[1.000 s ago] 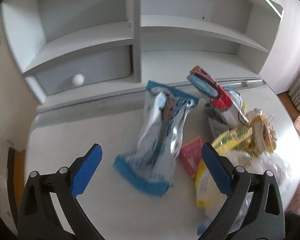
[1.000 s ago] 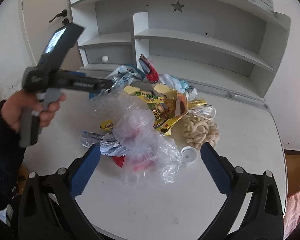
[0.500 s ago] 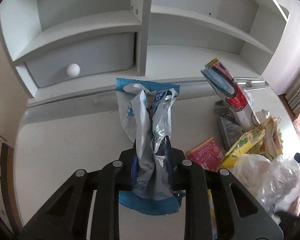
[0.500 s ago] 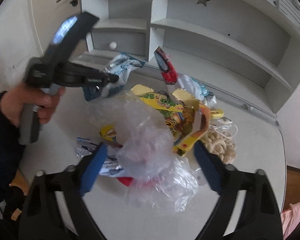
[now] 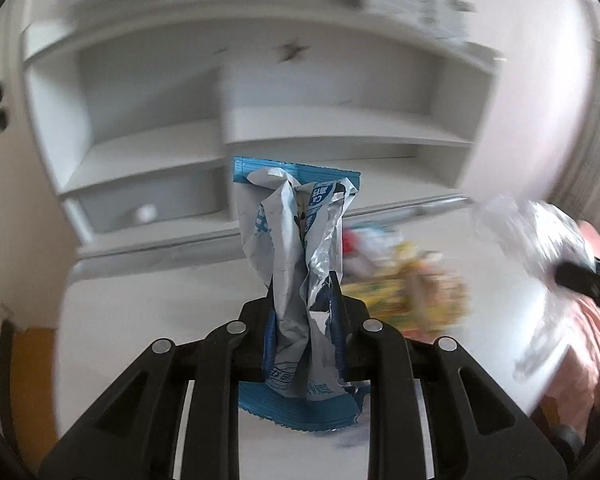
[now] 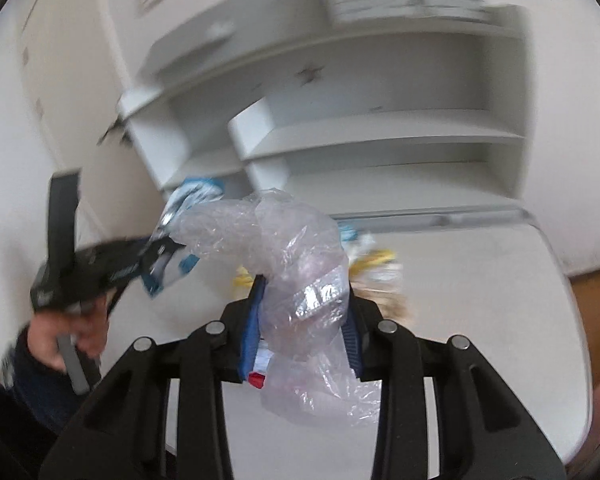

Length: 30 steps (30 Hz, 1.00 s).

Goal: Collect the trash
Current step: 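Carry both items over the black bin and open both tools to drop them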

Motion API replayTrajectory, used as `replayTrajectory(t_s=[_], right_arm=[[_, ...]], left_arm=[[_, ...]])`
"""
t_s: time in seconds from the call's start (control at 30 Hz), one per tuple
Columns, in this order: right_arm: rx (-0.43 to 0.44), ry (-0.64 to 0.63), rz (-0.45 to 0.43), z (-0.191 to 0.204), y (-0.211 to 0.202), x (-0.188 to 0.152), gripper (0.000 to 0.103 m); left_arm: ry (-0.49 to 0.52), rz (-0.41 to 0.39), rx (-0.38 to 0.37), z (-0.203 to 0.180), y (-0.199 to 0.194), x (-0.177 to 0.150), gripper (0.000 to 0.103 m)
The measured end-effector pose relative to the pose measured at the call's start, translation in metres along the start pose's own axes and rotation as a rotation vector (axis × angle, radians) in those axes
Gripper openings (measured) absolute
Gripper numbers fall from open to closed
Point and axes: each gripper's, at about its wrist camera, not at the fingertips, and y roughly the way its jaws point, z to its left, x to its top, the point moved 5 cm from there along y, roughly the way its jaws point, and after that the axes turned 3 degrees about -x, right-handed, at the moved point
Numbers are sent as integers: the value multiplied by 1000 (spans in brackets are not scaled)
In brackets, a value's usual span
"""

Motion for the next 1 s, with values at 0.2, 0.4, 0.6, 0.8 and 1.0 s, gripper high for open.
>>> replayTrajectory(t_s=[0.2, 0.4, 0.6, 0.8, 1.0], right_arm=[[-277, 197, -75, -132, -89, -40, 35], [-554, 459, -71, -266, -170, -136, 35], [-725, 685, 22, -363, -215, -250, 35], [-810, 875, 196, -433, -203, -358, 35], [-769, 993, 366, -463, -159, -447, 35]], left_arm=[[171, 15, -250, -158, 13, -7, 21], [320, 96, -495, -317, 43, -47, 21], [482, 248, -680, -456, 84, -120, 22], [572, 421, -725, -526, 153, -196, 22], [635, 591, -671, -569, 236, -269, 22]])
